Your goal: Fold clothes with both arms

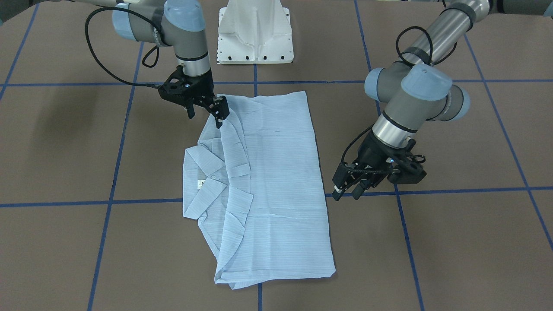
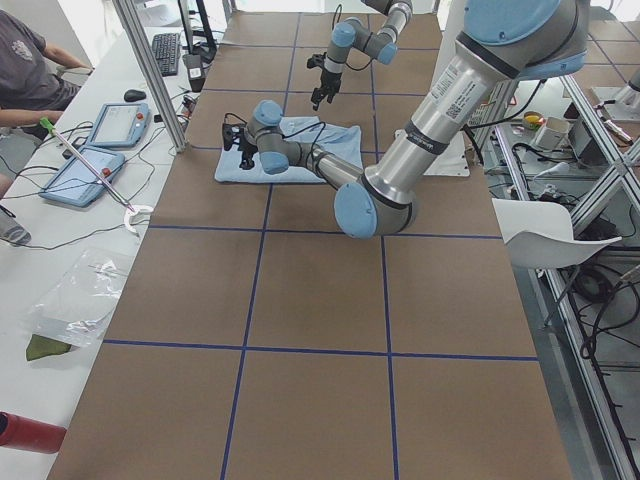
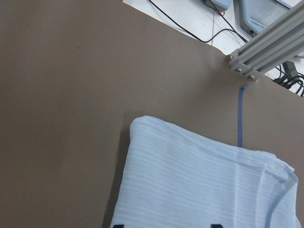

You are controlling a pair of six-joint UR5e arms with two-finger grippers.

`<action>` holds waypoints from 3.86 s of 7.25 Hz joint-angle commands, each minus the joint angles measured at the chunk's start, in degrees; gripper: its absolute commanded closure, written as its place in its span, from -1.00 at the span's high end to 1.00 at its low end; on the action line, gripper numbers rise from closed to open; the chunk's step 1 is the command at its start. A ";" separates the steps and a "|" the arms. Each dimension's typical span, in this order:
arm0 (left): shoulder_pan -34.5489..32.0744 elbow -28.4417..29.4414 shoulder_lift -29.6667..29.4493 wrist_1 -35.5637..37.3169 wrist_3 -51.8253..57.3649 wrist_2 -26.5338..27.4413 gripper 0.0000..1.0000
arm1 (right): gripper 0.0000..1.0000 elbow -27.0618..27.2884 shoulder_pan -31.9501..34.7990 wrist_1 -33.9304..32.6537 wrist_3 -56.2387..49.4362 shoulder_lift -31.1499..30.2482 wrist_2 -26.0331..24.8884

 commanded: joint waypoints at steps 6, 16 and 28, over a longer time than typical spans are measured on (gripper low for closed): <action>-0.87 -6.23 5.76 0.05 -0.17 -1.65 0.37 | 1.00 -6.09 -5.46 -12.59 -34.47 8.61 -6.95; -0.60 -6.50 5.67 0.05 -0.87 -2.36 0.39 | 1.00 -8.65 -2.21 -12.68 -43.45 8.55 -6.42; -3.84 -13.52 11.20 -0.04 -0.43 -9.90 0.41 | 1.00 -13.26 0.87 -15.87 -43.28 16.32 -5.28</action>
